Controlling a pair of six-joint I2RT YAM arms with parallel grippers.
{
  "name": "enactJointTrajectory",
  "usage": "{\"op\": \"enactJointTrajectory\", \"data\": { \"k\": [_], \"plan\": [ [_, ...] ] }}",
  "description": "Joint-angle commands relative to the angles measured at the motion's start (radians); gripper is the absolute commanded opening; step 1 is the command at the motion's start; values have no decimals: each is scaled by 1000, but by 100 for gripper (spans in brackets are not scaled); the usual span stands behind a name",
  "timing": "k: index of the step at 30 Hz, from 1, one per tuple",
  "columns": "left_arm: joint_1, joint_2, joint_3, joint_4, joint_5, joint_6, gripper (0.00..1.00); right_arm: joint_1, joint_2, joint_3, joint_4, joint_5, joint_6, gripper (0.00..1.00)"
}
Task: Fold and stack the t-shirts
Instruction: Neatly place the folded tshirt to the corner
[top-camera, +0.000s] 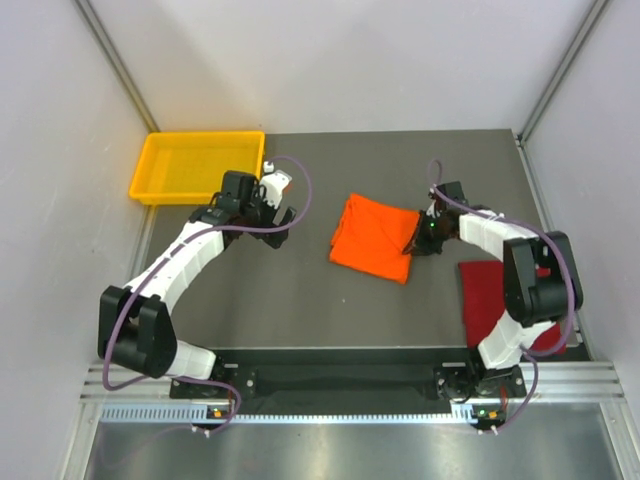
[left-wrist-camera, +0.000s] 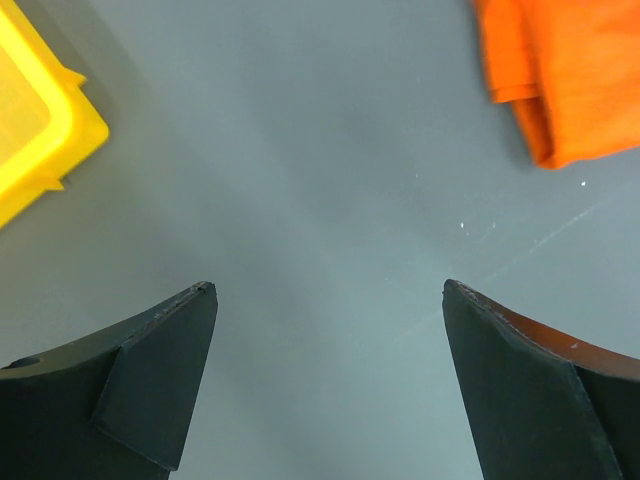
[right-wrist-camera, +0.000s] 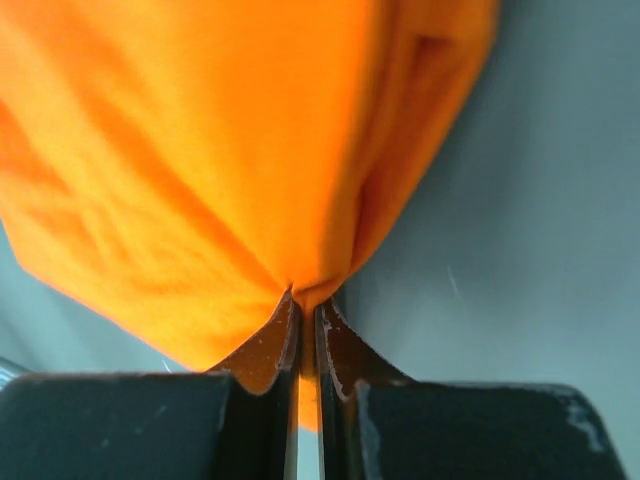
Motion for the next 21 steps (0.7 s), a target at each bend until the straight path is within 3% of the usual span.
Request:
{"op": "enactJointTrajectory", "data": {
  "k": [1, 6, 10, 13, 17, 19, 20, 21],
  "plan": [
    [3, -35, -14, 59, 18, 21, 99, -5, -133, 46, -356, 28, -184, 0],
    [4, -57, -25, 76, 17, 41, 99, -5, -200, 48, -596, 97, -290, 0],
    [4, -54, -22, 80, 2, 51, 99, -6, -211, 78, -684, 183, -313, 0],
    [4, -48, -14, 80, 3, 55, 99, -9, -214, 103, -739, 273, -316, 0],
    [6, -45, 4, 59, -1, 57, 99, -56, -217, 55, -696, 231, -318, 0],
    [6, -46, 1, 65, 5, 54, 99, -89, -212, -15, -625, 191, -301, 10],
    [6, -46, 1, 65, 8, 55, 99, -113, -214, -38, -595, 160, -281, 28],
    [6, -46, 4, 59, 18, 55, 99, -127, -226, -85, -536, 146, -271, 29]
  ]
}}
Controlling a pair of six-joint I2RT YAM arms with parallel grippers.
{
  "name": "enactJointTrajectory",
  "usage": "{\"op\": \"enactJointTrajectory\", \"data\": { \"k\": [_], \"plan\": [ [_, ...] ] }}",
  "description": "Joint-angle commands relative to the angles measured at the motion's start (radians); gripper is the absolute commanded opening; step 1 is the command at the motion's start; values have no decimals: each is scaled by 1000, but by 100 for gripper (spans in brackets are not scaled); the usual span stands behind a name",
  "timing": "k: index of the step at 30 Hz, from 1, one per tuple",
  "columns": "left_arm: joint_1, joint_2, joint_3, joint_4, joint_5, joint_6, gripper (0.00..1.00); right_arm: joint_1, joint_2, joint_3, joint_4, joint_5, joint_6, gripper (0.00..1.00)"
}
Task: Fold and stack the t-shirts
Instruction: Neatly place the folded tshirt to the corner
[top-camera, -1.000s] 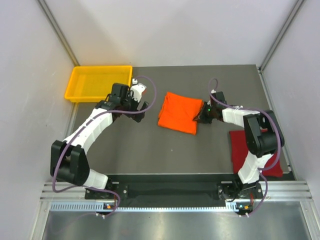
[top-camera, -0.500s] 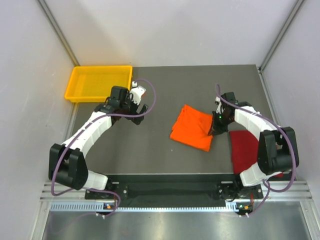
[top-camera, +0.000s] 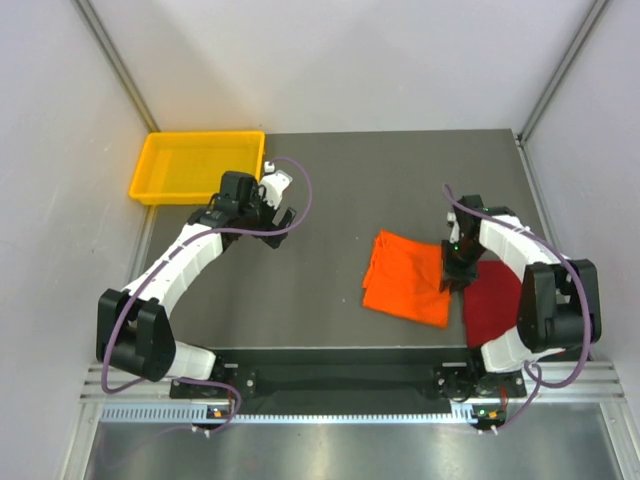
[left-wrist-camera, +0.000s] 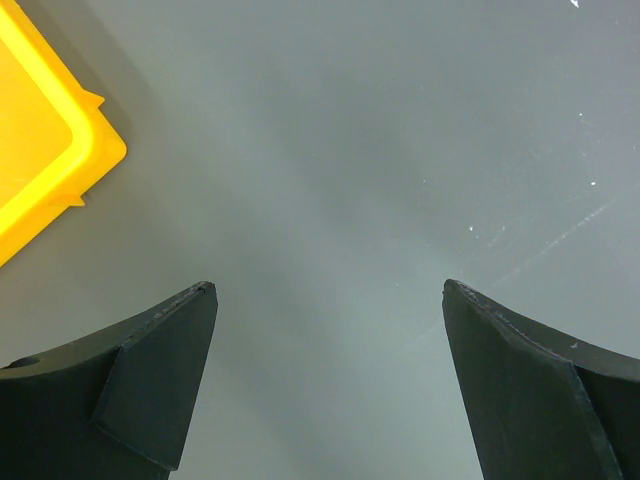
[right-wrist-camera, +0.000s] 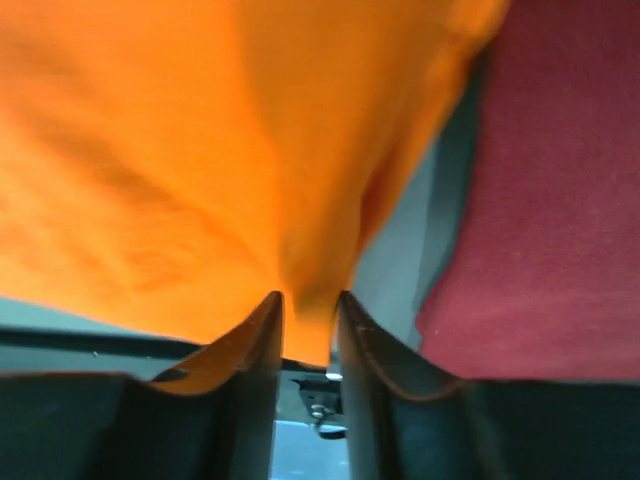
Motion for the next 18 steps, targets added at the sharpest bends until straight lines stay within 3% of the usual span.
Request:
{"op": "enactJointTrajectory", "data": {
  "k": [1, 3, 5, 18],
  "plan": [
    [4, -29, 25, 27, 22, 11, 99, -65, -41, -103, 98, -72, 44, 32],
    [5, -30, 30, 21, 28, 9, 99, -108, -63, -153, 156, -91, 63, 50],
    [5, -35, 31, 17, 47, 6, 99, -178, -80, -178, 194, -100, 90, 55],
    [5, -33, 46, 12, 73, -14, 99, -226, -124, -332, 507, -174, 254, 54]
  ]
}}
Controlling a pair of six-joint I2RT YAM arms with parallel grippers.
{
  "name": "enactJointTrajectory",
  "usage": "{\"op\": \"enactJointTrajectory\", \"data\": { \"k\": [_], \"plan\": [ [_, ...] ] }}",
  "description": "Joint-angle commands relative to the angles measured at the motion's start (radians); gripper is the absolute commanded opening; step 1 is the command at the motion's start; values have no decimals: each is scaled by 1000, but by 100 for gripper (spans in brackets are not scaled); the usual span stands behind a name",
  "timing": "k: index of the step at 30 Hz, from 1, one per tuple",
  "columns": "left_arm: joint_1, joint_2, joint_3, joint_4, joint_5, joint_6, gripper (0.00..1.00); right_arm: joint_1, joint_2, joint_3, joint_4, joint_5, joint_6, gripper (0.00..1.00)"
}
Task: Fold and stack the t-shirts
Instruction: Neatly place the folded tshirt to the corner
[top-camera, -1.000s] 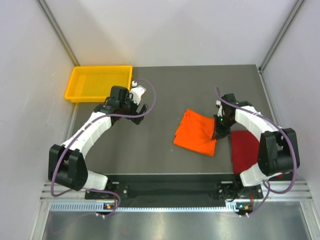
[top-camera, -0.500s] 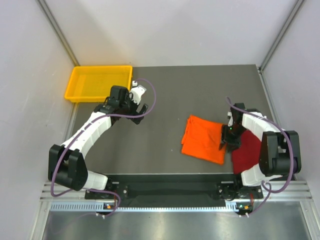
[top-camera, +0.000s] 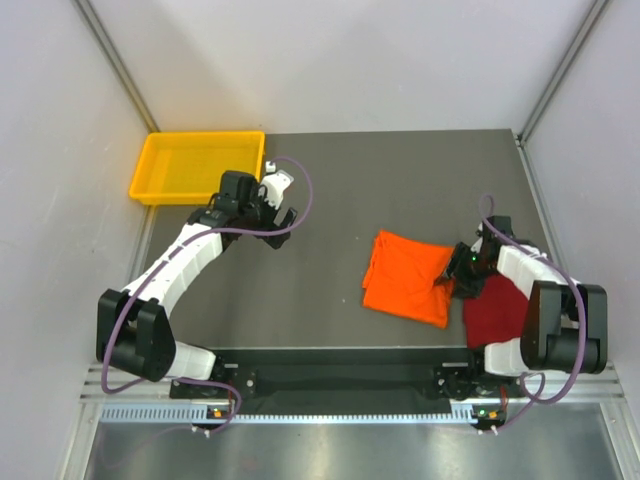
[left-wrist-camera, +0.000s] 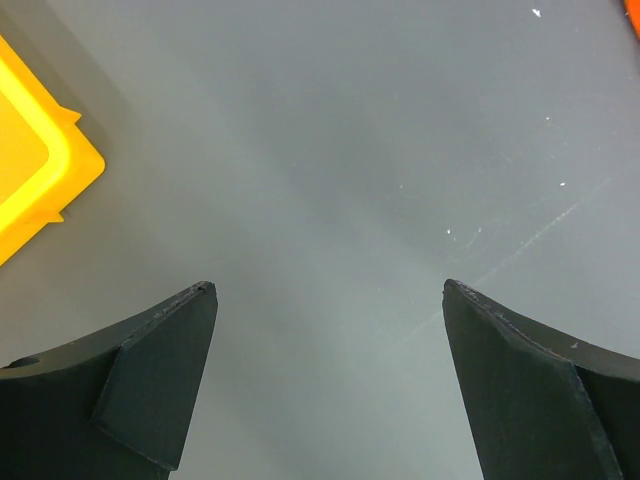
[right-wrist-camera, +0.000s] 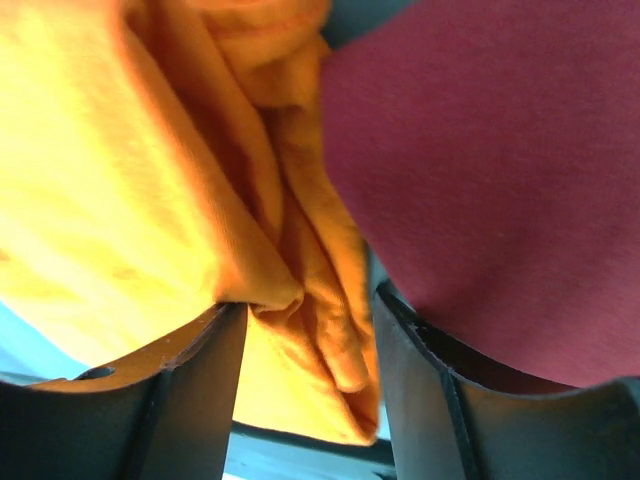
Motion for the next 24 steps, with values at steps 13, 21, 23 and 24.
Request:
{"op": "enactJointTrajectory", "data": {
  "k": [13, 21, 23, 24],
  "plan": [
    [5, -48, 47, 14, 31, -20, 99, -11, -19, 24, 25, -5, -72, 0],
    [5, -59, 51, 15, 11, -17, 99, -11, -70, 245, -369, 142, -252, 0],
    [5, -58, 62, 9, 12, -12, 99, -11, -76, 259, -403, 180, -255, 0],
    [5, -52, 70, 4, 12, -9, 99, -11, -82, 262, -406, 183, -258, 0]
  ]
}}
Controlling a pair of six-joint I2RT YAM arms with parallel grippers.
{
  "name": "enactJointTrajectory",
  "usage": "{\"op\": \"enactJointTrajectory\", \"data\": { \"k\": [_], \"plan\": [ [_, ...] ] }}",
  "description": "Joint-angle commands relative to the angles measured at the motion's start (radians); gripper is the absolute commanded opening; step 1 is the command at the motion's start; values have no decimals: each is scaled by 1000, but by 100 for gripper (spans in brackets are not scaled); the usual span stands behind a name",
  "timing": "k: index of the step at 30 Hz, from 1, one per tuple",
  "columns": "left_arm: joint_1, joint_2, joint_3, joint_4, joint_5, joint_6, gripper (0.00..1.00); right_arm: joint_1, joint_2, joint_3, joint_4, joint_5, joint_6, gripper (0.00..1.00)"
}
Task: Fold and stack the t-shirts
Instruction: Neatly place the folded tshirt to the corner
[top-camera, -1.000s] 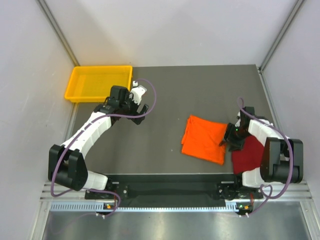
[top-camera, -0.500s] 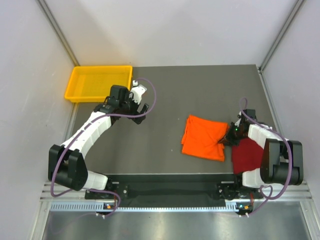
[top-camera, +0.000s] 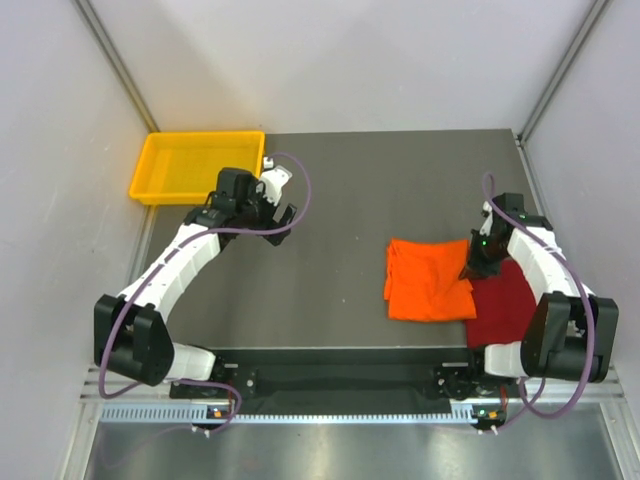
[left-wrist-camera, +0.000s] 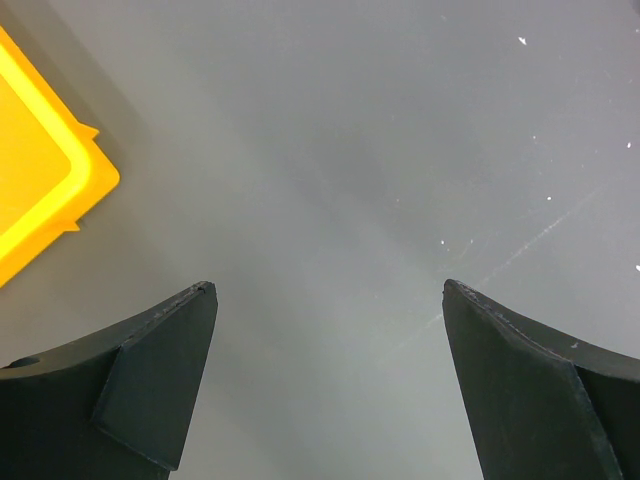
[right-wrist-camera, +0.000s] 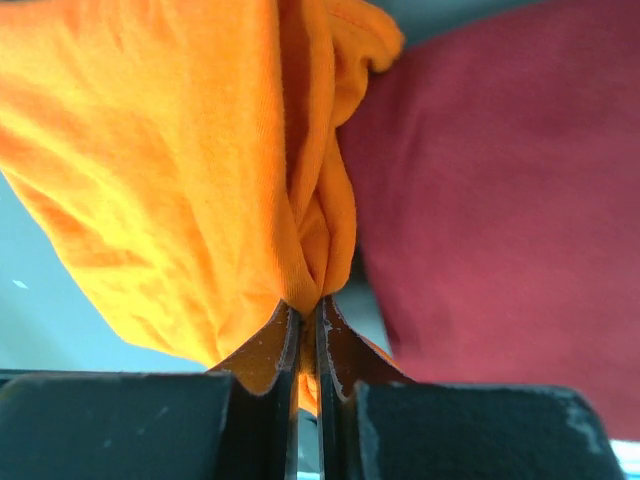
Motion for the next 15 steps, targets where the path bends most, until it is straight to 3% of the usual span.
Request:
{"op": "enactJointTrajectory", "data": {
  "k": [1, 7, 15],
  "plan": [
    [5, -25, 58, 6, 1, 6, 99, -5, -37, 42, -144, 91, -64, 0],
    [5, -11, 95, -14, 9, 16, 99, 41, -43, 74, -210, 126, -44, 0],
    [5, -16, 106, -11, 6, 16, 99, 73, -169, 127, -315, 203, -15, 0]
  ]
}}
